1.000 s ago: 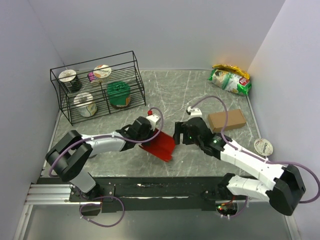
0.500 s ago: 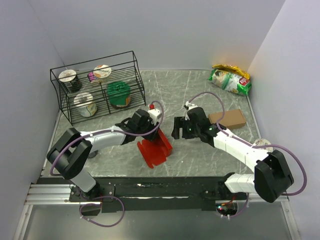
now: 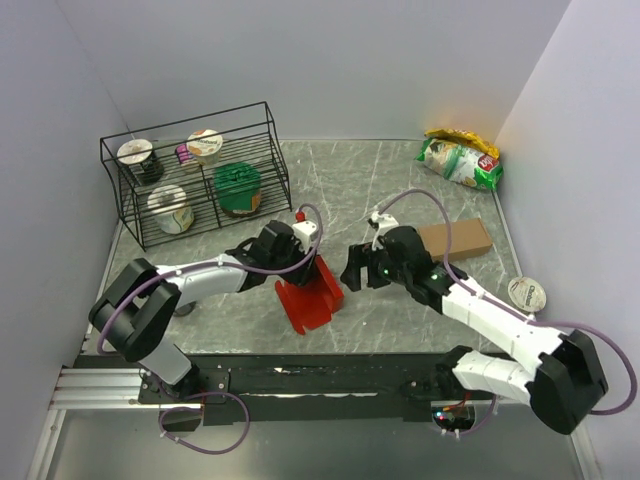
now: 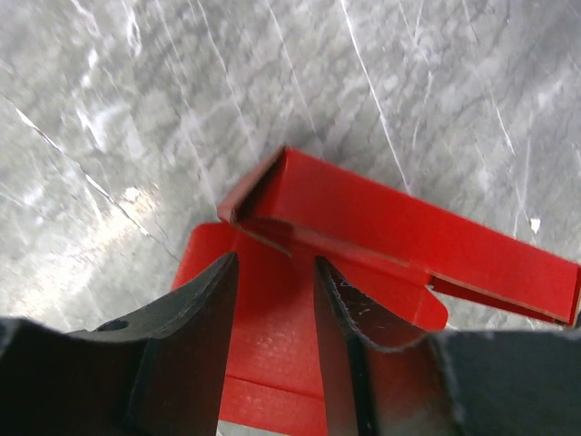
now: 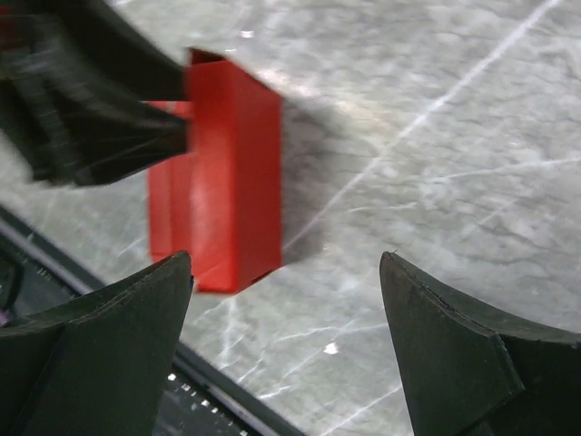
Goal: Fold the paper box
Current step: Fold the paper box at the center of the board.
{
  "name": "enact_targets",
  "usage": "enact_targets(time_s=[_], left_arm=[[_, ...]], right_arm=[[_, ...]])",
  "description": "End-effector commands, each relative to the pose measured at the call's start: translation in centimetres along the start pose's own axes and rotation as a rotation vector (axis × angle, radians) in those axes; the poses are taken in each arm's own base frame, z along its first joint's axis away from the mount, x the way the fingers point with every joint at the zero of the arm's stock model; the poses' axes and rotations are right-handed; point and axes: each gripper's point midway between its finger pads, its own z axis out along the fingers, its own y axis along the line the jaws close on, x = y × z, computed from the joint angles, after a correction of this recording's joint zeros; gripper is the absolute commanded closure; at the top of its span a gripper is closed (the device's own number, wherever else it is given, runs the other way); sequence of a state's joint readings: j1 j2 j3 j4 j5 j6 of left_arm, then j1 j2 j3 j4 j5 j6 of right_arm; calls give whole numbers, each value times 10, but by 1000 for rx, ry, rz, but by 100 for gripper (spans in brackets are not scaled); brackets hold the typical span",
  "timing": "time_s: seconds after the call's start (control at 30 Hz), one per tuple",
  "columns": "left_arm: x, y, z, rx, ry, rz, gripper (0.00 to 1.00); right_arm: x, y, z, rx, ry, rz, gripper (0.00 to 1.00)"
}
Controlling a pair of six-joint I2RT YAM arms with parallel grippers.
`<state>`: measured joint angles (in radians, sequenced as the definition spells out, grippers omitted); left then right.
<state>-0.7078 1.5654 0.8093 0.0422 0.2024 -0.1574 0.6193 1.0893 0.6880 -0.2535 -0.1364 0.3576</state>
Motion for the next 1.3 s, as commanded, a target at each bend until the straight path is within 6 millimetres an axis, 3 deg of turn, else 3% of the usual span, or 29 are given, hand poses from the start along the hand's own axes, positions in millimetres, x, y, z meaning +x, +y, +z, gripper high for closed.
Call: enact_targets(time_s=[0.0, 0.07, 0.23, 0.53, 0.97, 1.1, 1.27], left_arm=[[-7, -7, -8, 36, -54, -36, 57], [-5, -9, -11, 40, -66, -61, 57], [21, -8, -14, 38, -52, -118, 57], [44, -21, -4, 116, -101, -241, 59], [86, -95, -25, 354, -12, -287, 61], [85, -100, -36, 362, -33, -301, 60], [70, -93, -47, 309, -91, -284, 57]], right_arm=[[13, 16, -10, 18, 0, -50, 10], [24, 19, -12, 34, 0, -52, 10], [50, 23, -5, 51, 43, 30, 14], [63, 43, 25, 10, 105, 56, 24], [31, -8, 49, 242, 13, -4, 31], [21, -26, 52, 256, -30, -33, 31], [-10, -10, 59, 139, -131, -253, 38]])
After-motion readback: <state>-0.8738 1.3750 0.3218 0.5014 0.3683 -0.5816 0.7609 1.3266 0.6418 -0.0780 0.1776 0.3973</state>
